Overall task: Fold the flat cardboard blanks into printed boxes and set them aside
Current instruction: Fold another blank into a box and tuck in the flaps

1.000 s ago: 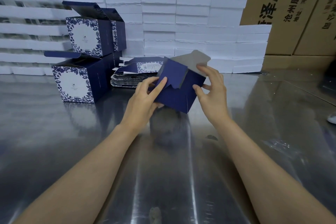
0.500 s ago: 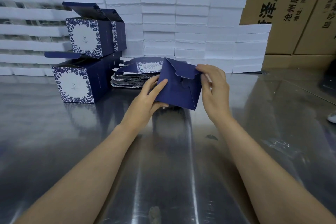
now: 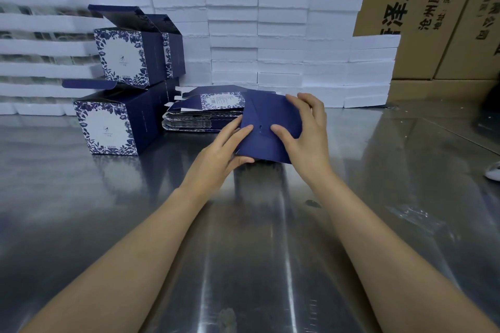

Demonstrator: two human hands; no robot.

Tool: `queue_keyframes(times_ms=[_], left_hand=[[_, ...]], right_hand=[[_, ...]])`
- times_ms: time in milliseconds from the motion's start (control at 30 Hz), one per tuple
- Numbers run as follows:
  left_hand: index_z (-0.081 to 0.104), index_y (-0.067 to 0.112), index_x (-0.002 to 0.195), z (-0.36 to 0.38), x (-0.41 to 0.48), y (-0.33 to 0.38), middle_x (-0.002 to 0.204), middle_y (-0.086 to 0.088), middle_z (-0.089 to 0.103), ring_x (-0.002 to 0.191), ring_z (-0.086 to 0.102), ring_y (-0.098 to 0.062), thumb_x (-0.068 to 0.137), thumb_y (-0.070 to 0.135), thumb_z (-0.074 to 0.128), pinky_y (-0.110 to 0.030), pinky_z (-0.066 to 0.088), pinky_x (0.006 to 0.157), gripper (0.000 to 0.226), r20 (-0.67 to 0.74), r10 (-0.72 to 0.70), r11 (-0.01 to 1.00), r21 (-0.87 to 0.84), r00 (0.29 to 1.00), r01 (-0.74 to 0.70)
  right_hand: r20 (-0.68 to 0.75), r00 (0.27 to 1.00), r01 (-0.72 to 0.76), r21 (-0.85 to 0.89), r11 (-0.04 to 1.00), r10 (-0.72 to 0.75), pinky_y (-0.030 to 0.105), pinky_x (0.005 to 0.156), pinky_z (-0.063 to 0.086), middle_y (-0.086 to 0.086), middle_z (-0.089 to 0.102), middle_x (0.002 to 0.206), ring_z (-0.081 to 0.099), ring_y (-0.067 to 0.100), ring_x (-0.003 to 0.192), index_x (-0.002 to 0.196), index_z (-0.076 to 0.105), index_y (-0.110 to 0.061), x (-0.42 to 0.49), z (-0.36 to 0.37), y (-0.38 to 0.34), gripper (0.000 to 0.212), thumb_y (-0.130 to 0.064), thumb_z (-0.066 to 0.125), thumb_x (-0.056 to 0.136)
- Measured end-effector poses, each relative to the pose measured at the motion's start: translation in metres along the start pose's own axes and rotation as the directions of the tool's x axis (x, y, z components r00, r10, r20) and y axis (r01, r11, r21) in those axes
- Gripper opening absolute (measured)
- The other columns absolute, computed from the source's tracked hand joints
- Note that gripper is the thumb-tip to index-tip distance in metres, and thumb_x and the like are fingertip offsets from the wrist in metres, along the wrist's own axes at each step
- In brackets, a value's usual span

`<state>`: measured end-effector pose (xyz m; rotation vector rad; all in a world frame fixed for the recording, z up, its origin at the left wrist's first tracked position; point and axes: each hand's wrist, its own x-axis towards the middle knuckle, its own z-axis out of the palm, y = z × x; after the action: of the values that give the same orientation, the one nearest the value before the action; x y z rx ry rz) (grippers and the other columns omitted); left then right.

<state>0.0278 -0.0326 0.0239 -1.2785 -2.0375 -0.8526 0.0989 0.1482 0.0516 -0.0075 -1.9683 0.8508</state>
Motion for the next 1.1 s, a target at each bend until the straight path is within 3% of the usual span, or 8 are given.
queue_keyframes(times_ms=[67,167,400,733,833,967,1033,1100], left_hand=[[0.053,0.003,0.135,-0.001,0.0,0.0,0.149,-0.014,0.041,0.11,0.063,-0.035,0.085,0.016,0.07,-0.049,0.058,0.073,0.054,-0.009,0.058,0.997,0.048,0.998,-0.058],[0.057,0.004,0.131,-0.001,0.0,0.002,0.148,-0.014,0.043,0.103,0.067,-0.034,0.085,0.018,0.071,-0.046,0.058,0.061,0.05,-0.023,0.131,0.986,0.105,0.991,-0.128],[0.062,0.002,0.125,-0.005,0.003,0.01,0.141,-0.016,0.05,0.082,0.071,-0.031,0.089,0.036,0.057,-0.041,0.056,0.051,0.05,-0.037,0.193,0.97,0.154,0.98,-0.185],[0.06,0.0,0.127,-0.005,0.001,0.01,0.143,-0.016,0.047,0.092,0.07,-0.035,0.087,0.038,0.057,-0.047,0.059,0.061,0.056,-0.057,0.153,0.984,0.099,0.987,-0.147],[0.053,0.005,0.135,-0.004,0.0,0.007,0.147,-0.007,0.043,0.106,0.067,-0.031,0.083,0.043,0.065,-0.048,0.059,0.071,0.066,-0.058,0.091,0.995,0.035,0.994,-0.089],[0.023,0.04,0.15,-0.004,-0.001,0.004,0.142,0.032,0.038,0.125,0.053,-0.006,0.077,0.063,0.059,-0.031,0.047,0.102,0.085,0.02,-0.181,0.962,-0.204,0.983,0.182],[0.013,0.043,0.151,-0.001,-0.001,0.004,0.135,0.045,0.03,0.124,0.049,0.002,0.077,0.07,0.052,-0.017,0.04,0.101,0.089,0.062,-0.22,0.942,-0.245,0.974,0.228],[0.014,0.037,0.153,0.001,-0.002,0.0,0.138,0.036,0.035,0.124,0.047,0.002,0.08,0.069,0.049,-0.016,0.039,0.097,0.087,0.049,-0.248,0.941,-0.223,0.967,0.253]], right_hand=[[-0.039,0.999,0.012,-0.114,0.993,-0.017,0.01,0.08,0.037,-0.012,0.035,0.135,0.033,0.009,0.127,0.134,0.049,-0.03,-0.001,0.002,-0.002,0.054,-0.027,0.07,0.084],[-0.074,0.996,0.028,-0.213,0.977,-0.044,0.027,0.072,0.041,-0.005,0.038,0.136,0.034,0.014,0.125,0.134,0.05,-0.029,-0.003,0.003,-0.004,0.053,-0.025,0.07,0.084],[-0.125,0.99,0.007,-0.399,0.917,-0.062,0.03,0.06,0.038,0.002,0.043,0.135,0.04,0.022,0.123,0.135,0.05,-0.029,-0.004,0.001,-0.01,0.055,-0.026,0.071,0.084],[-0.118,0.989,0.021,-0.455,0.89,-0.084,0.029,0.061,0.042,0.005,0.046,0.132,0.043,0.023,0.121,0.134,0.052,-0.026,-0.003,-0.001,-0.008,0.056,-0.031,0.072,0.082],[-0.161,0.987,-0.029,-0.296,0.955,-0.02,0.018,0.066,0.037,-0.005,0.043,0.13,0.041,0.013,0.121,0.134,0.05,-0.03,-0.001,-0.003,-0.007,0.052,-0.041,0.066,0.086],[-0.207,0.937,-0.248,0.173,0.953,0.282,0.02,0.098,0.037,-0.014,0.04,0.133,0.041,0.003,0.124,0.138,0.047,-0.03,0.002,-0.005,-0.008,0.037,-0.036,0.04,0.101],[-0.115,0.929,-0.306,0.302,0.903,0.353,0.005,0.093,0.035,-0.011,0.047,0.134,0.045,-0.003,0.118,0.135,0.047,-0.032,0.002,-0.004,-0.011,0.034,-0.035,0.035,0.103],[-0.088,0.942,-0.283,0.309,0.908,0.324,0.001,0.082,0.036,-0.009,0.052,0.129,0.048,-0.014,0.104,0.126,0.051,-0.033,0.001,-0.003,-0.016,0.028,-0.035,0.037,0.102]])
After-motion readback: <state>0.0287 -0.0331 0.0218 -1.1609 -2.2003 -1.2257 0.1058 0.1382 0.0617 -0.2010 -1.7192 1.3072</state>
